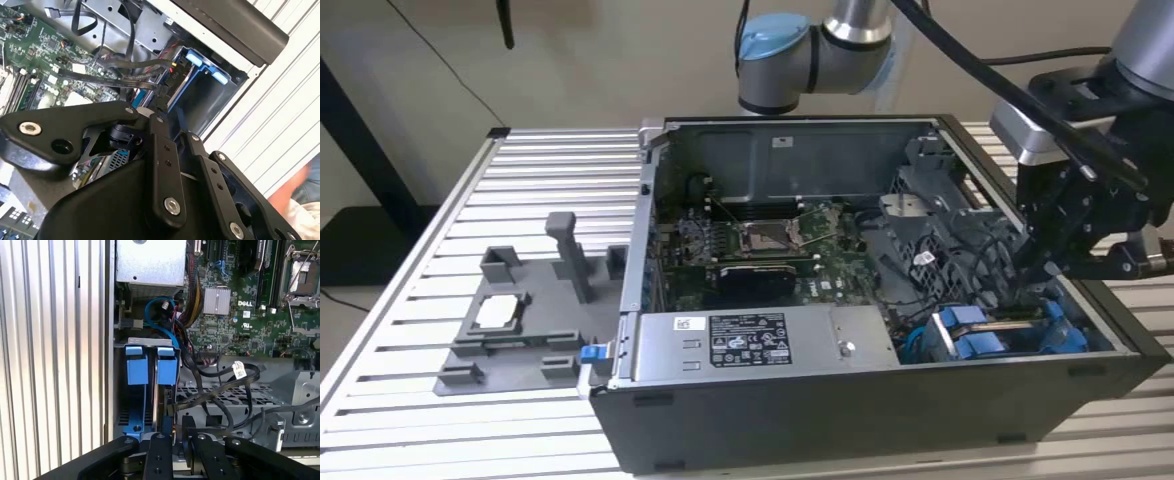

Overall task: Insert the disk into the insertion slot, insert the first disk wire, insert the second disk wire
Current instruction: 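Insert the second disk wire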

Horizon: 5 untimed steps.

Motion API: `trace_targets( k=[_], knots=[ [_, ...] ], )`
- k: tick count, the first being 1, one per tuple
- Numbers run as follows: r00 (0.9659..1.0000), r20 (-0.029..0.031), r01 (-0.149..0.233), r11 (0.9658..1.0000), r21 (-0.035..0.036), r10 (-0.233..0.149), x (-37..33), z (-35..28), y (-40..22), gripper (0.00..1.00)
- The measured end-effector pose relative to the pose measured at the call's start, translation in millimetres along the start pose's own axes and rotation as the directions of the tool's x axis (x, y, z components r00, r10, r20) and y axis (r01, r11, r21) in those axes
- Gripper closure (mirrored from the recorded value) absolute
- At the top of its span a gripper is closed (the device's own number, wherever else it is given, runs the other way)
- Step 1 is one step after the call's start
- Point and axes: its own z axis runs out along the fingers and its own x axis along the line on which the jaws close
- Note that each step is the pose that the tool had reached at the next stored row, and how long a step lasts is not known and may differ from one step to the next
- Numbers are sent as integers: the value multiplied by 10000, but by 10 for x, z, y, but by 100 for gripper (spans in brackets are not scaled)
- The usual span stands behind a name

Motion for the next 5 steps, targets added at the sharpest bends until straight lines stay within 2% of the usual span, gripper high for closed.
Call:
trace_targets(
  k=[5],
  knots=[
    [10000,24,-4,10000,1,4,0,-1,1,76]
  ],
)
